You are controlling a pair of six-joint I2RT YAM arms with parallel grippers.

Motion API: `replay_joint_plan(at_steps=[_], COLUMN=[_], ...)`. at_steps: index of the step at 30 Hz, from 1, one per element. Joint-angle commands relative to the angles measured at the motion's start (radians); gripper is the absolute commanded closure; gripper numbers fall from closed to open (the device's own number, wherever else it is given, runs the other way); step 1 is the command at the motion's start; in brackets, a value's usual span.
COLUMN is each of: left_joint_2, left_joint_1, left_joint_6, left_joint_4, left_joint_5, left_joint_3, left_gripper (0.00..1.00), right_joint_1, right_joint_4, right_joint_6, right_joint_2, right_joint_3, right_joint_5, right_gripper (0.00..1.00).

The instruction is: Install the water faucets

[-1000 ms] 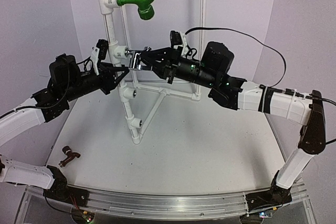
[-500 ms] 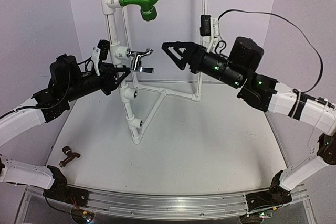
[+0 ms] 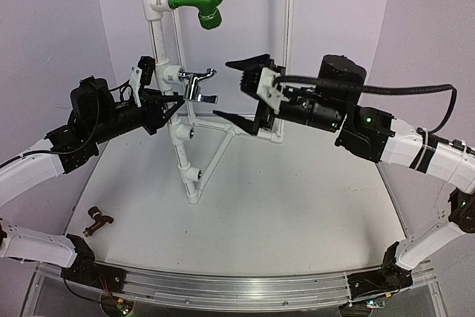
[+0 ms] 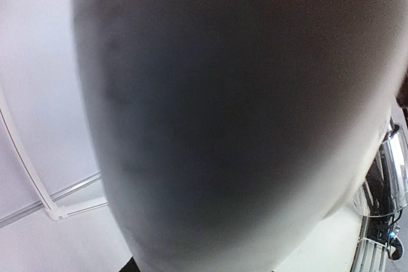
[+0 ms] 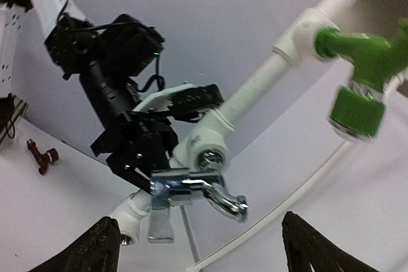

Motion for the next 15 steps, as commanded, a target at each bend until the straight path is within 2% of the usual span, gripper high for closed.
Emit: replay_joint_plan(at_steps=[1,3,8,15], left_joint_2=[0.029,0.03,0.027,0.021], left_joint_1=[-0.005,-0.005,-0.005,-0.005], left_joint_6=[-0.17,-0.169,-0.17,-0.163], left_joint_4=[-0.21,-0.214,-0.216,-0.219], left_joint_5=[0.023,0.023,0.021,0.015], left_joint_3=[-0.003,-0.003,-0.006,-0.014], left_gripper=[1.0,1.0,1.0,1.0], right_joint_1=[0.037,0.054,0.074,0.074], right_joint_4=[-0.006,-0.004,0.06,0.114], right_joint_6=[-0.357,-0.426,-0.517,-0.557], right_joint_2=[0.042,0.068,0.133,0.214], right_joint_3=[0.043,0.053,0.092,0.167], right_joint_5=[-0.005,0.024,0.104,0.192], right_gripper=[0.07,0.03,0.02,0.02])
